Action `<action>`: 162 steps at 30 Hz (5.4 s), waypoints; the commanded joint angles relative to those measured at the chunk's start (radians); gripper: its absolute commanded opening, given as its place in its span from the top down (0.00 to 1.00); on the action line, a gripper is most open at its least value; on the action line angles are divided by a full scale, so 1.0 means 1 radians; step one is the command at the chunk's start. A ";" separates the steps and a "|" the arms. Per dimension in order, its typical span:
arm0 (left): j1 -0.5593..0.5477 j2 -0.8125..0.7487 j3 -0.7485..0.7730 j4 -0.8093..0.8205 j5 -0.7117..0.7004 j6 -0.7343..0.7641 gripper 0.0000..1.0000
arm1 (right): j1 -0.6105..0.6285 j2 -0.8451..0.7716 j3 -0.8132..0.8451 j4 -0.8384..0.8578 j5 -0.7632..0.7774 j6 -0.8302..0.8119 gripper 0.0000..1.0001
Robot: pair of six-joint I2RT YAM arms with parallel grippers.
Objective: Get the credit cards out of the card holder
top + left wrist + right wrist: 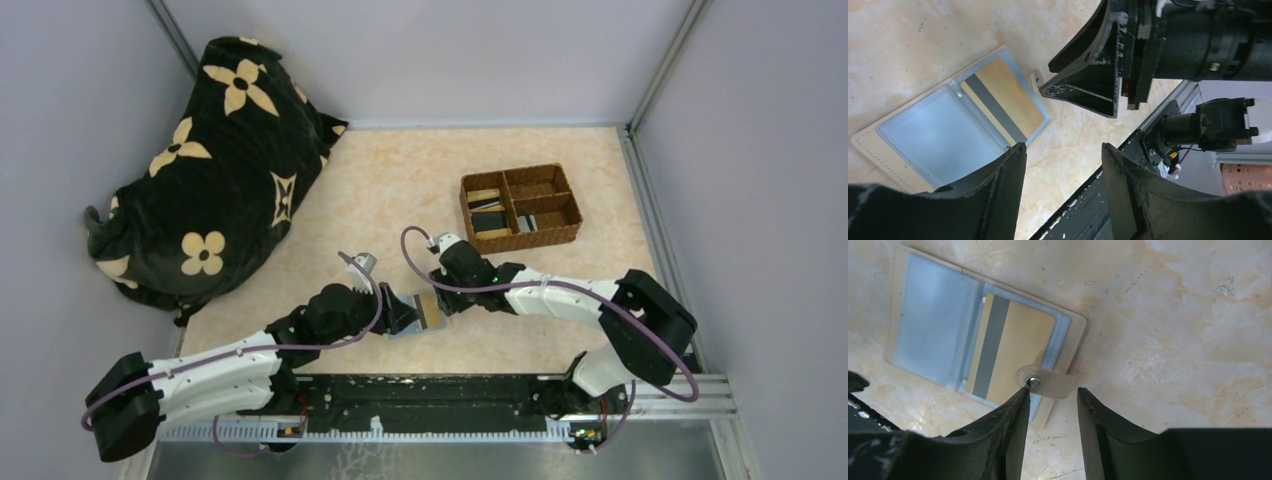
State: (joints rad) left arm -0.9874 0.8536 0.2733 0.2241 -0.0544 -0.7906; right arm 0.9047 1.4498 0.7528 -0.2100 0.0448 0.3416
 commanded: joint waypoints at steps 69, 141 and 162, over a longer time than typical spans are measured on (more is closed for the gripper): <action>0.008 0.528 -0.208 0.895 -0.035 -0.115 0.33 | 0.052 0.101 -0.151 0.337 -0.089 0.115 0.70; 0.232 0.886 -0.399 1.566 0.213 -0.263 0.53 | 0.051 0.077 -0.249 0.384 -0.105 0.157 0.73; 0.316 0.854 -0.487 1.566 0.234 -0.249 0.58 | 0.036 0.057 -0.249 0.350 -0.084 0.147 0.74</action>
State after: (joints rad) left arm -0.6876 1.7035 0.0139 1.5166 0.1524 -1.0561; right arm 0.9440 1.4879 0.5308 0.2462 -0.0547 0.4992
